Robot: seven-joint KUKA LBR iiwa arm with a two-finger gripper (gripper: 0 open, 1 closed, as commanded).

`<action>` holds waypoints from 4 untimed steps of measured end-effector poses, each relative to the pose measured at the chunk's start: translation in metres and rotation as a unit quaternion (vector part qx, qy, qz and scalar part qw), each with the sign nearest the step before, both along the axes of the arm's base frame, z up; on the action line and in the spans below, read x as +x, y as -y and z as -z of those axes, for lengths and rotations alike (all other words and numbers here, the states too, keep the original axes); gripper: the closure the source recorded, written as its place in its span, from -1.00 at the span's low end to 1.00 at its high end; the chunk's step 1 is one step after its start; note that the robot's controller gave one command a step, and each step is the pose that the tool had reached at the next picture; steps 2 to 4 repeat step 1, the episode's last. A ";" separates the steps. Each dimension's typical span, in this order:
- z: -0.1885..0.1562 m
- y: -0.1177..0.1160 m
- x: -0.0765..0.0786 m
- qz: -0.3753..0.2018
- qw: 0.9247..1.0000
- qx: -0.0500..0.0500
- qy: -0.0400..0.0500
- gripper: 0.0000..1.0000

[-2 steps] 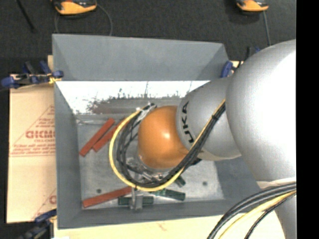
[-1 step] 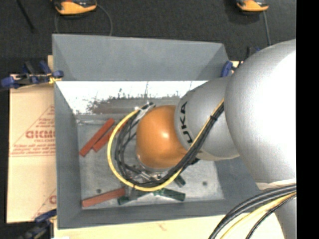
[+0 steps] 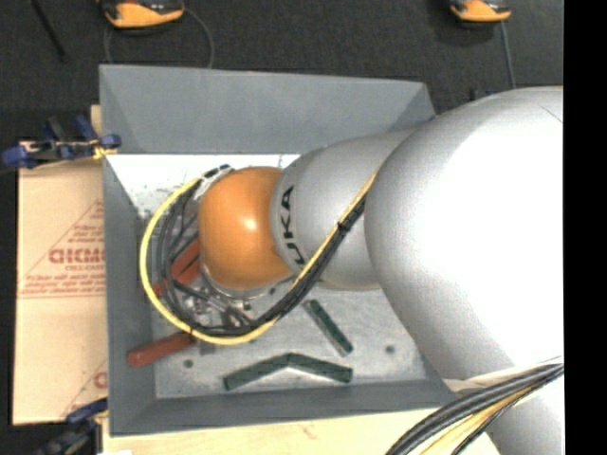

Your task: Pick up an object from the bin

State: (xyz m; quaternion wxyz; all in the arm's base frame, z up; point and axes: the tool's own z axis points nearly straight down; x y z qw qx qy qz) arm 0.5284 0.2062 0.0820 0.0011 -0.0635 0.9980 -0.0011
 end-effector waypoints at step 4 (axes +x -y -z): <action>-0.143 0.002 -0.006 -0.003 1.000 0.002 0.004 1.00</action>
Offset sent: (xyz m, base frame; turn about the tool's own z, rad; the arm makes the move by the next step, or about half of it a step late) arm -0.0090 -0.0006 0.1375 -0.0107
